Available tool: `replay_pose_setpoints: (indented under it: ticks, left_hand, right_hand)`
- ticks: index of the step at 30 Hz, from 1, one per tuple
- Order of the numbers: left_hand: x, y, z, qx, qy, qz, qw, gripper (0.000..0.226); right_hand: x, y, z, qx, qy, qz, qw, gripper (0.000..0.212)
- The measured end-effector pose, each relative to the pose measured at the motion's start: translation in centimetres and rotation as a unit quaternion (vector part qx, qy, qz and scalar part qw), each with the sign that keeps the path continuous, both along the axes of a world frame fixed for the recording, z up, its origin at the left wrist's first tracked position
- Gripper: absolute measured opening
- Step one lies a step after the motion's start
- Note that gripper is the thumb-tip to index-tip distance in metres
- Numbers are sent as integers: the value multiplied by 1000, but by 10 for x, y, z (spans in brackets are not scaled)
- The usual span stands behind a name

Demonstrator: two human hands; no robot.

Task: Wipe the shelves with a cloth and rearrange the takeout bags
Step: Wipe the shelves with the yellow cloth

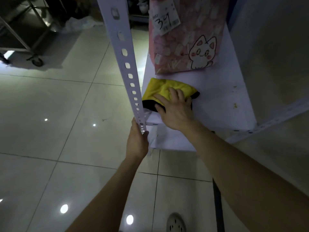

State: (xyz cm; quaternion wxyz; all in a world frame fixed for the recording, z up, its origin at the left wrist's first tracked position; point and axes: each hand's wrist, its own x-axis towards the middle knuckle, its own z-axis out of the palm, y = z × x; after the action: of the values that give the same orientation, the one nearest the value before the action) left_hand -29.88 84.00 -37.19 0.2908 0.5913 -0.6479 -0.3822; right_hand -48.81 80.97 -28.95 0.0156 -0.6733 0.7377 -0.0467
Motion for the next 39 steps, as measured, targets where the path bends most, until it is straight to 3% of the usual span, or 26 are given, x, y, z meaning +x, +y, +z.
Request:
replay_pose_setpoints:
  ticks: [15,20,30,39]
  left_hand:
    - [-14,-14,-56,-254,31,0,967,50]
    - [-16,-24,-63,-287,6,30,958,48]
    - [17,22,8,-244,-88,29,965,67]
    - [4,5,62,-360,-40,35,931,61]
  right_hand:
    - [-9,2,2,-97,-43,67,992,46]
    - [-18,20,-5,-124,-38,77,989,48]
    - [-81,85,-7,-102,-29,-13,994,48]
    - [-82,85,-28,-132,2,-12,991,50]
